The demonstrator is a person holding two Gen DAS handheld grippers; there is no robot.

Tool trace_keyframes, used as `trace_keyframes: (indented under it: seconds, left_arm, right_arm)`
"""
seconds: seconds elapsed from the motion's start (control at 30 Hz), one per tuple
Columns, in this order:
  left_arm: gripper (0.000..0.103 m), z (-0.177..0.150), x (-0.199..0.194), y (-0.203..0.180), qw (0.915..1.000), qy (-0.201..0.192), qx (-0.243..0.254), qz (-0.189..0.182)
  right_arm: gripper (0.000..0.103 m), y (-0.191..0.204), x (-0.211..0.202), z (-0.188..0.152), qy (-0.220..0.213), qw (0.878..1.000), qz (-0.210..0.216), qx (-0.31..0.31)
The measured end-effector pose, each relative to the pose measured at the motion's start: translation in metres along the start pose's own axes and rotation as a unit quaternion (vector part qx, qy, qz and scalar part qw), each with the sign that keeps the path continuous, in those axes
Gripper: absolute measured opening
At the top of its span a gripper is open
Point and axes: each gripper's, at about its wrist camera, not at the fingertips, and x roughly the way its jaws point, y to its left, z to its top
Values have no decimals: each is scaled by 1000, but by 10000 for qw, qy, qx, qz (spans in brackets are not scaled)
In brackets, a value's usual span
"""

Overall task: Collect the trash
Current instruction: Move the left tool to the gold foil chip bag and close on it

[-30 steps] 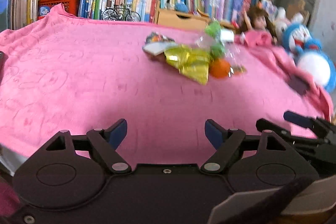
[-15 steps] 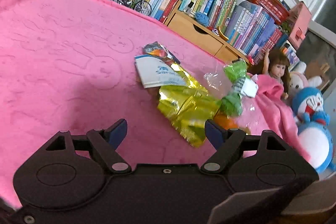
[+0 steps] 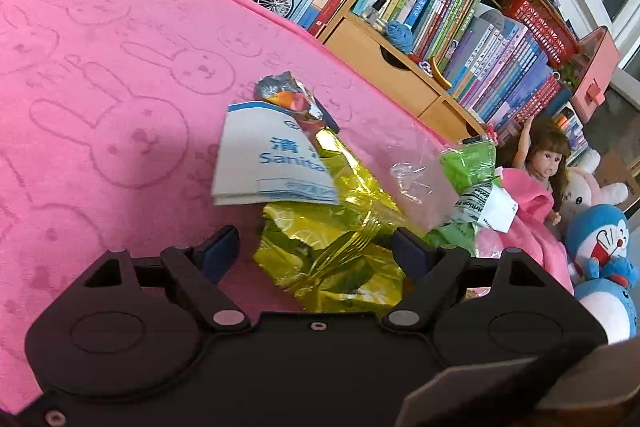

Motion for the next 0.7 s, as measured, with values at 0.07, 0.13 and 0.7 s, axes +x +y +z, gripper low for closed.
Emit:
trace_keyframes:
  seconds: [0.07,0.13,0.7]
  left_arm:
    - [74,-2,2,-3,10000,-7,55,-50]
    - [62,-5,0,-4,9999,16,55,-138]
    - [18,-28,-94,3,9896,-478,1188,-656]
  right_arm:
    - [80,-2,2,0,54,10000,36,45]
    - [80,-4,1,-1,44,9999,106,117]
    - [44,-6,-49,-23,-362,9971,662,-103]
